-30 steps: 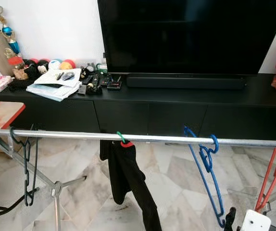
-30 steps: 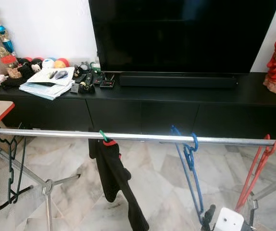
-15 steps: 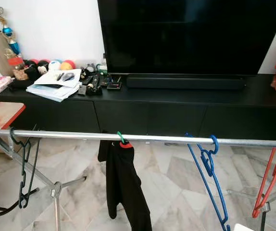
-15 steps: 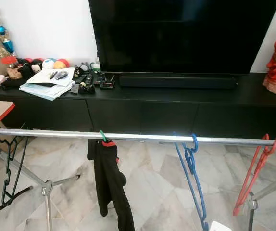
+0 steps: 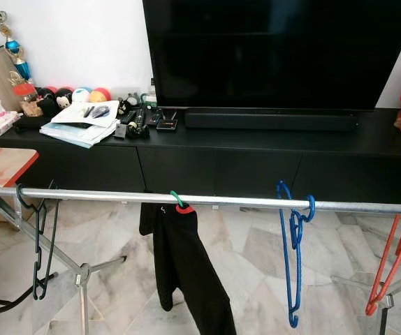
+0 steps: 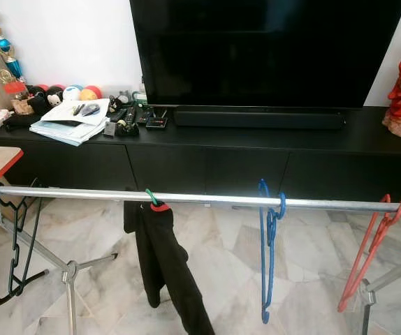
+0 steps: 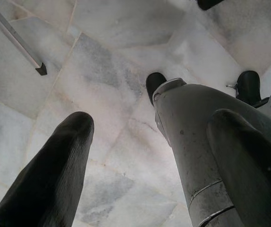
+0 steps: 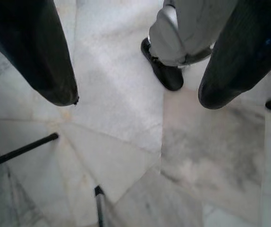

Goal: Hang hanger

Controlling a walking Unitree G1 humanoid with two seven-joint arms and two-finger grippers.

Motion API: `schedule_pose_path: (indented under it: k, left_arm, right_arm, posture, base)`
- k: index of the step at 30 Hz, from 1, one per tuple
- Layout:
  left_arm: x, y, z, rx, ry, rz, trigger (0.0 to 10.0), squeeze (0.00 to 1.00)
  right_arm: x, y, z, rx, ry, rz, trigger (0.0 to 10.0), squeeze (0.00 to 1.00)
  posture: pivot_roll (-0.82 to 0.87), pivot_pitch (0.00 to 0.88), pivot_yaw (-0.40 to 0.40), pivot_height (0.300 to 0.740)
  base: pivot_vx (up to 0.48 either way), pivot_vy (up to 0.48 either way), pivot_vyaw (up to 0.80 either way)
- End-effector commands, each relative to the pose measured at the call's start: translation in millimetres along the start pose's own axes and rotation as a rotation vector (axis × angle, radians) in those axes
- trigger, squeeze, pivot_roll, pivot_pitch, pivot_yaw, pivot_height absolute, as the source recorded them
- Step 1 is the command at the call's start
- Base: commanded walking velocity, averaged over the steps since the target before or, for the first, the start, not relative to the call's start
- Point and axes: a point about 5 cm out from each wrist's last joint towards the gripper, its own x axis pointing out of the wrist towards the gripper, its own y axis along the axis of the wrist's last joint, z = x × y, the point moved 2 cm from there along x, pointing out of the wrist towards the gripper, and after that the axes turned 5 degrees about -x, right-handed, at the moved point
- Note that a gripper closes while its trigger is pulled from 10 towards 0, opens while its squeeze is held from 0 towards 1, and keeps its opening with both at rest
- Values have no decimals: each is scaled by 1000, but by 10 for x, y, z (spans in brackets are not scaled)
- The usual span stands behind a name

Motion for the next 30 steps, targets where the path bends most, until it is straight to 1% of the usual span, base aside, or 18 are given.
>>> schedule_pose_path:
  k: [1, 3, 4, 6, 7, 10, 12, 15, 19, 24, 25, 26, 30]
  left_arm:
    - [-22, -199, -4, 6, -2, -75, 10000, 0]
    - [-22, -198, -5, 7, -2, -76, 10000, 0]
    - [-22, -197, -8, 11, 2, -76, 10000, 0]
    - [-22, -194, -13, 12, 6, -75, 10000, 0]
    - [-22, -192, -15, 10, 9, -73, 10000, 0]
    - [-22, -190, -20, 5, 17, -69, 10000, 0]
    - [-22, -187, -24, 9, 22, -69, 10000, 0]
    - [-21, -186, -27, 10, 28, -69, 10000, 0]
    - [-22, -186, -34, 6, 35, -67, 10000, 0]
    - [-23, -188, -41, -33, 52, -58, 10000, 0]
    - [-23, -188, -41, -33, 52, -58, 10000, 0]
    - [-23, -190, -39, -50, 54, -55, 10000, 0]
    - [-22, -193, -35, -64, 55, -55, 10000, 0]
  right_arm:
    - [0, 0, -74, -42, 55, 5, 10000, 0]
    - [-1, -6, -98, -49, 77, 4, 10000, 0]
    - [-14, 3, -198, -195, 149, 46, 10000, 0]
    - [-29, 18, -273, -402, 204, 112, 10000, 0]
    - [-37, 0, -296, -449, 229, 127, 10000, 0]
    - [-41, -100, -295, -442, 271, 101, 10000, 0]
    - [-47, -185, -292, -485, 309, 82, 10000, 0]
    - [-61, -232, -308, -512, 350, 90, 10000, 0]
    - [-69, -218, -321, -498, 365, 116, 10000, 0]
    - [-80, -161, -344, -464, 392, 163, 10000, 0]
    - [-80, -161, -344, -464, 392, 163, 10000, 0]
    - [-87, -108, -372, -461, 407, 188, 10000, 0]
    - [-103, -22, -426, -484, 432, 229, 10000, 0]
  posture:
    - [9, 11, 67, 740]
    - [9, 11, 67, 740]
    - [9, 13, 69, 740]
    - [11, 14, 70, 740]
    - [11, 14, 70, 740]
    - [11, 14, 70, 740]
    - [9, 20, 74, 740]
    - [9, 20, 74, 740]
    - [10, 24, 74, 740]
    - [8, 25, 75, 740]
    - [8, 25, 75, 740]
    - [10, 25, 73, 740]
    - [4, 25, 73, 740]
  base:
    - [0, 0, 0]
    - [0, 0, 0]
    - [0, 0, 0]
    - [0, 0, 0]
    - [0, 0, 0]
    - [0, 0, 0]
    - [0, 0, 0]
    - [0, 0, 0]
    - [0, 0, 0]
    - [0, 0, 0]
    - [0, 0, 0]
    - [0, 0, 0]
    - [0, 0, 0]
